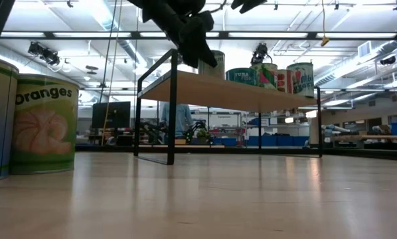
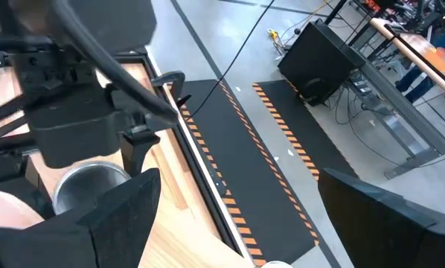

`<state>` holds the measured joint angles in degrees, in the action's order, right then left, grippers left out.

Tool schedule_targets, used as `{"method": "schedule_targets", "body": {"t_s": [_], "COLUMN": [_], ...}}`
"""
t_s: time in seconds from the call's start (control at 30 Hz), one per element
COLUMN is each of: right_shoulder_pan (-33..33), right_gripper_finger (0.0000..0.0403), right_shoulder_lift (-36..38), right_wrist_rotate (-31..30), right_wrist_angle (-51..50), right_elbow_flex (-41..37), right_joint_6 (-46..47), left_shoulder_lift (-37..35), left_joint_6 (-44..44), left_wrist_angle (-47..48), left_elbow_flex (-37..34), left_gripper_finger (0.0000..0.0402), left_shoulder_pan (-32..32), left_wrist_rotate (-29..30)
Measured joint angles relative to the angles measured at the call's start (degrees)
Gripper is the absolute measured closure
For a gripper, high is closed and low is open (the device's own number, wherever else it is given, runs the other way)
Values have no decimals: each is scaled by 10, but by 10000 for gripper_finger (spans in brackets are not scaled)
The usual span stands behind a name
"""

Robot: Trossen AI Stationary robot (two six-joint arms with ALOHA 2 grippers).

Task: Pick and place cans onto a shelf
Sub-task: Put the canned carrots on the shelf

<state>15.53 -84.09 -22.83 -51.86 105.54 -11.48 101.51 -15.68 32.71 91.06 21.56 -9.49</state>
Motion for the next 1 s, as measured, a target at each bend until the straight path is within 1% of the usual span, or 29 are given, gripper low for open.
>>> {"method": "schedule_targets", "body": {"t_s": [0.13,0.37,0.67,0.77,0.83,1.0], "right_shoulder_pan": [0,0,2,5,8,11], "right_gripper_finger": [31,31,31,31,31,31], "right_shoulder_lift": [0,0,0,0,0,0], "right_wrist_rotate": [0,0,0,0,0,0], "right_wrist_angle": [4,14,17,17,17,17], "right_elbow_flex": [0,0,0,0,0,0], "right_joint_6": [8,9,9,9,9,10], "left_shoulder_lift": [-3,-7,-7,-23,-44,-96], "left_joint_6": [14,21,49,49,47,30], "left_wrist_angle": [-24,-38,-133,-144,-131,-15], "left_elbow_flex": [1,1,1,0,1,1], "left_gripper_finger": [48,47,47,47,47,47], "left_shoulder_pan": [2,9,7,9,11,24], "left_wrist_rotate": [19,20,18,18,17,17]}}
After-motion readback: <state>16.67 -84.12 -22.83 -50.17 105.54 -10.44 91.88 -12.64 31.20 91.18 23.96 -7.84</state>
